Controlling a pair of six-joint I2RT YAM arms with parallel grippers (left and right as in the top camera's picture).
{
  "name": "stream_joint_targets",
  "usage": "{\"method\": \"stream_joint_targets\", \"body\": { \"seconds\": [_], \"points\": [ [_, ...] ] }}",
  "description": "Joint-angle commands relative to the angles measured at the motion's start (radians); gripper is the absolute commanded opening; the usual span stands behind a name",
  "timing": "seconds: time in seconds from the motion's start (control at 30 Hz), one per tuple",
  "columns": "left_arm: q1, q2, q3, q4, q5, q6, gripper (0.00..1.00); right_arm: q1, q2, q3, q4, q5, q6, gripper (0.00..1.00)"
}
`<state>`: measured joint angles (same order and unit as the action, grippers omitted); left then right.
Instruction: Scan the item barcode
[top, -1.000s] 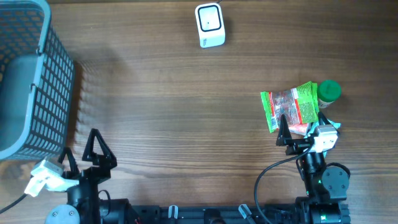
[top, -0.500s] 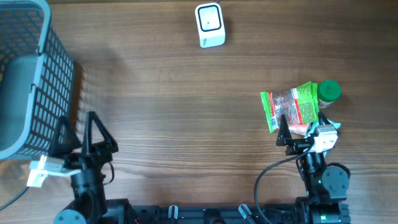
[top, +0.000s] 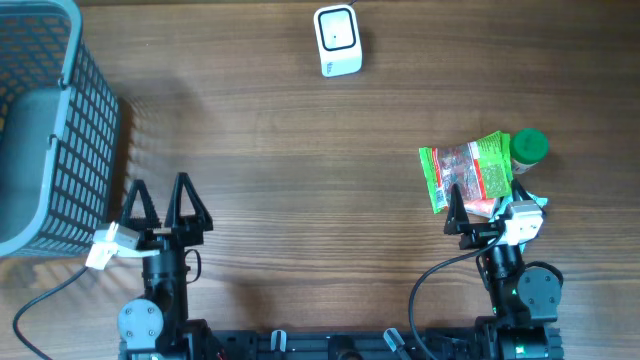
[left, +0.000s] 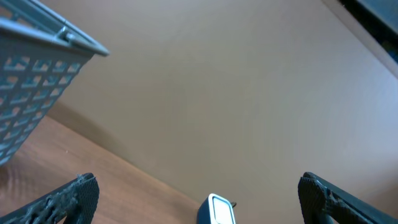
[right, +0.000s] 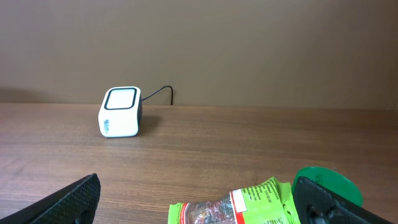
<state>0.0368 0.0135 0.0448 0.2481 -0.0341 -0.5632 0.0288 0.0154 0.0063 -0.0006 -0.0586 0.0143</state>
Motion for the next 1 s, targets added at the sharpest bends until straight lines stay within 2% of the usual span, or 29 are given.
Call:
{"method": "stream_joint_targets", "body": {
  "seconds": [0.0, 0.1, 0.33, 0.5, 0.77, 0.83, 0.97],
  "points": [
    [0.005, -0.010, -0.039, 0.002, 0.015, -0.002, 1.00, -0.004, -0.008, -0.001, 0.003, 0.010, 0.014, 0.99],
    [0.005, -0.010, -0.039, -0.026, 0.014, -0.002, 1.00, -0.004, -0.008, -0.001, 0.003, 0.010, 0.014, 1.00],
    [0.005, -0.010, -0.039, -0.221, 0.016, 0.026, 1.00, -0.004, -0.008, -0.001, 0.003, 0.010, 0.014, 0.99],
    [0.005, -0.010, -0.039, -0.304, 0.072, 0.198, 1.00, -0.004, -0.008, -0.001, 0.003, 0.010, 0.014, 1.00],
    [0.005, -0.010, -0.039, -0.314, 0.169, 0.518, 1.00, -0.004, -0.008, -0.001, 0.003, 0.010, 0.014, 1.00],
    [0.005, -0.010, -0.039, -0.314, 0.170, 0.558, 1.00, -0.004, -0.008, -0.001, 0.003, 0.010, 0.014, 1.00],
    [0.005, -0.010, -0.039, -0.315, 0.169, 0.560, 1.00, -0.004, -0.008, -0.001, 0.003, 0.010, 0.014, 1.00]
  ]
}}
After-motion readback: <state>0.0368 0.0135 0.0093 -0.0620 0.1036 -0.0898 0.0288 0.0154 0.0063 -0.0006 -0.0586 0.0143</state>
